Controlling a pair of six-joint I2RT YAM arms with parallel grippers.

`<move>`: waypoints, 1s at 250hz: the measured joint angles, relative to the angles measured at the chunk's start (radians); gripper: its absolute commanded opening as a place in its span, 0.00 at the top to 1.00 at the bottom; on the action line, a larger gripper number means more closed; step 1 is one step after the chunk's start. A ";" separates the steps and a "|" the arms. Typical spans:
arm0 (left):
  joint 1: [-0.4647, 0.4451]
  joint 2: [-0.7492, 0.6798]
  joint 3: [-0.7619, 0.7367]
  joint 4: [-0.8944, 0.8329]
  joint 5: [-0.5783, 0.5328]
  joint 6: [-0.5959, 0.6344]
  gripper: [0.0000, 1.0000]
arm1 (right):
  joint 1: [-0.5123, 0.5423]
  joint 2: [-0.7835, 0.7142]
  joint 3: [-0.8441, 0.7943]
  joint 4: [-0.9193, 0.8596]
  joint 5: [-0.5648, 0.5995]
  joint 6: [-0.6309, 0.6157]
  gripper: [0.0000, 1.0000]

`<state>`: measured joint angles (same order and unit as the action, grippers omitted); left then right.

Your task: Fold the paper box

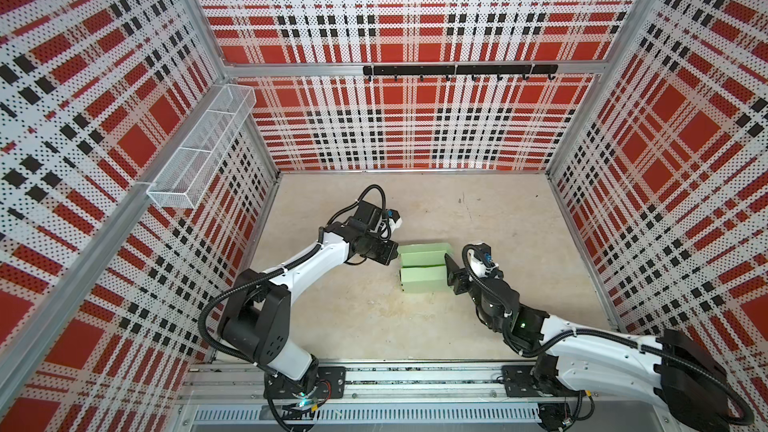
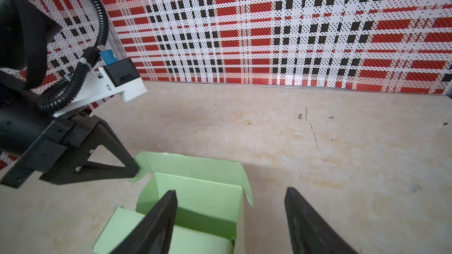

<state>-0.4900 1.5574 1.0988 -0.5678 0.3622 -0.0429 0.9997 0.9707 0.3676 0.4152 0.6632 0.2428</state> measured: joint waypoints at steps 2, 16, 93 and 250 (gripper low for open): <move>0.000 0.000 0.000 0.000 0.000 0.001 0.92 | -0.002 -0.005 -0.001 -0.008 -0.004 0.003 0.24; -0.002 0.000 0.001 0.000 0.000 0.003 0.92 | -0.007 -0.045 -0.005 -0.078 -0.029 0.022 0.23; -0.003 0.000 0.002 0.000 0.000 0.008 0.92 | -0.009 -0.059 -0.006 -0.368 -0.159 0.221 0.54; -0.016 0.008 0.035 0.014 -0.021 0.032 0.92 | -0.117 0.073 0.063 -0.409 -0.422 0.122 0.20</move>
<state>-0.5060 1.5654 1.1343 -0.5541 0.3408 -0.0113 0.8825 1.0439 0.4301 0.0063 0.2409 0.3649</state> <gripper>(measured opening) 0.083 0.789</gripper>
